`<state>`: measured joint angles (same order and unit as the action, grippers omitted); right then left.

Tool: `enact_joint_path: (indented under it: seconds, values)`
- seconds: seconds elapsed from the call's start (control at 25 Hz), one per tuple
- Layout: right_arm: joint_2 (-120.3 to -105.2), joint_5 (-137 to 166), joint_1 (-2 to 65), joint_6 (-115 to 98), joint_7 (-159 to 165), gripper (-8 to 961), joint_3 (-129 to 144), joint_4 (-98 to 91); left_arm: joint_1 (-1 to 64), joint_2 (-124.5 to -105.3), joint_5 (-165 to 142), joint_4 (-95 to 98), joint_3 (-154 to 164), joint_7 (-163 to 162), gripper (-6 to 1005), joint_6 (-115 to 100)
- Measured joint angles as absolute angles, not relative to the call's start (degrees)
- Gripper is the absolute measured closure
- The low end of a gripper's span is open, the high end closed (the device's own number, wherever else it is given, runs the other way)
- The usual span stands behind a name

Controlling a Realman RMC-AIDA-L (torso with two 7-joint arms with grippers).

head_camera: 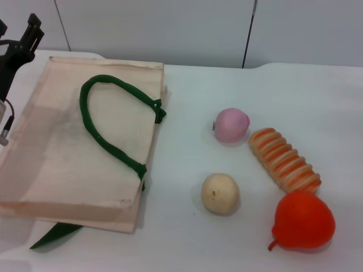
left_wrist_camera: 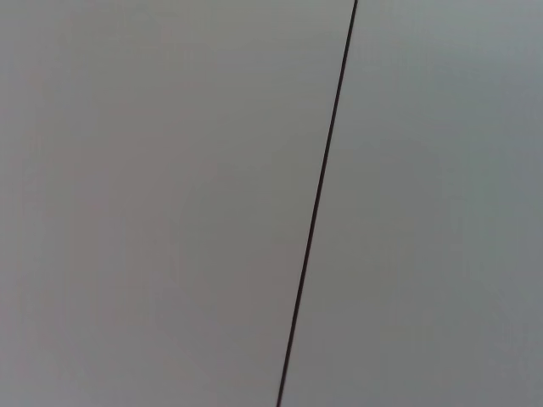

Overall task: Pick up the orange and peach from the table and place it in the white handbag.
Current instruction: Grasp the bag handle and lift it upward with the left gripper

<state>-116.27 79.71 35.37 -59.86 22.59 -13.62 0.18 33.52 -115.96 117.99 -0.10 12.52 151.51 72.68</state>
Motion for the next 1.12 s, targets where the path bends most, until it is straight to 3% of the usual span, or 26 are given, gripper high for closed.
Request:
enact_joint_path:
  seconds: [0.32,0.76,1.12]
  values:
    - [-116.27,79.94,35.4,-59.7,22.32,99,-13.55,0.01,33.45,-115.74,114.38,3.85,16.15,138.08,172,72.22]
    - [-116.28,79.99,35.43,-59.42,22.21,98,-13.45,-0.17,31.47,-116.14,89.19,29.73,21.05,84.37,173,70.35]
    - [-116.22,79.97,35.54,-59.32,22.18,98,-13.45,-0.2,36.04,-116.26,53.71,45.37,21.16,53.16,173,67.87]
